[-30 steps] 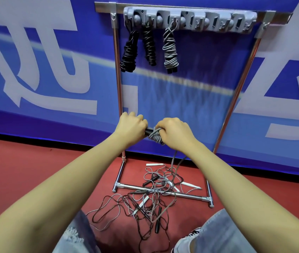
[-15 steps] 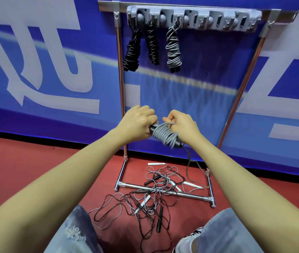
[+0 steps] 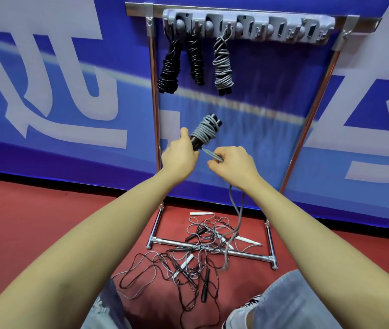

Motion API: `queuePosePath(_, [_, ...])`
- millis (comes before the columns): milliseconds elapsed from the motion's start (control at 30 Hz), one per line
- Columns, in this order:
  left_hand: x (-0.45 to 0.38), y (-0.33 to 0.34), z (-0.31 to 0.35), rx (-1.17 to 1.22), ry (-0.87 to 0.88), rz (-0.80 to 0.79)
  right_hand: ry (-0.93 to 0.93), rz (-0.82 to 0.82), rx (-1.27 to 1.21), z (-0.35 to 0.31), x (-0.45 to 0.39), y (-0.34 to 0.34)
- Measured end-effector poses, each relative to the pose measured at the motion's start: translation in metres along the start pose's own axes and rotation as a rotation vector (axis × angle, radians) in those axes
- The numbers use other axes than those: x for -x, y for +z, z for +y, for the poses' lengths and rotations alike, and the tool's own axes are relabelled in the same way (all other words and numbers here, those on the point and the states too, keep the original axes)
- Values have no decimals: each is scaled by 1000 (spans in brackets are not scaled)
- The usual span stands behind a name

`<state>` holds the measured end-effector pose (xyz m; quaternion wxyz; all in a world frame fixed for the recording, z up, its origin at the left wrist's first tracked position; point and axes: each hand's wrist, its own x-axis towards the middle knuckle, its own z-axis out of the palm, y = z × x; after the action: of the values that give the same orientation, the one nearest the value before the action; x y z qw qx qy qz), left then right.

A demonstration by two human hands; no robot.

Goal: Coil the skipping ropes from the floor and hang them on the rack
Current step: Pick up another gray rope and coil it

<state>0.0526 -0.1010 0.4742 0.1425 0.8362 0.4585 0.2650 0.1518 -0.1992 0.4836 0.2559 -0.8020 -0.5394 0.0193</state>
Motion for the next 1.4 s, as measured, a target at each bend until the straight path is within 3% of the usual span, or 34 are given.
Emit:
queuePosePath(167, [-5, 2, -14, -418, 87, -72, -118, -26, 130, -8, 6, 0])
queuePosePath(333, [1, -1, -20, -823, 385, -194, -336, -4, 412, -10, 5, -2])
queuePosePath(433, [6, 0, -25, -941, 544, -318, -322, 26, 402, -8, -1, 2])
queuePosePath(500, [10, 0, -31, -919, 673, -335, -209, 49, 252, -4, -4, 6])
queuePosePath(633, [10, 1, -44, -807, 949, -192, 34, 56, -49, 2, -10, 13])
queuePosePath(733, [16, 1, -49, -772, 1098, -75, 105, 24, -54, 6, -12, 16])
queuePosePath(900, [9, -2, -56, -389, 1168, 175, 146, 6, -136, 10, -15, 17])
queuePosePath(1000, [14, -8, -46, -123, 1024, 158, 158, 23, -151, 12, -12, 15])
queuePosePath(1133, [31, -16, -19, 333, 406, -24, 151, -10, -27, 10, -3, 16])
queuePosePath(1233, [36, -14, 6, 628, 88, -13, 71, -1, 72, 6, 5, 18])
queuePosePath(1400, [36, 8, 4, 528, -81, -60, -24, -107, 184, 12, 25, 18])
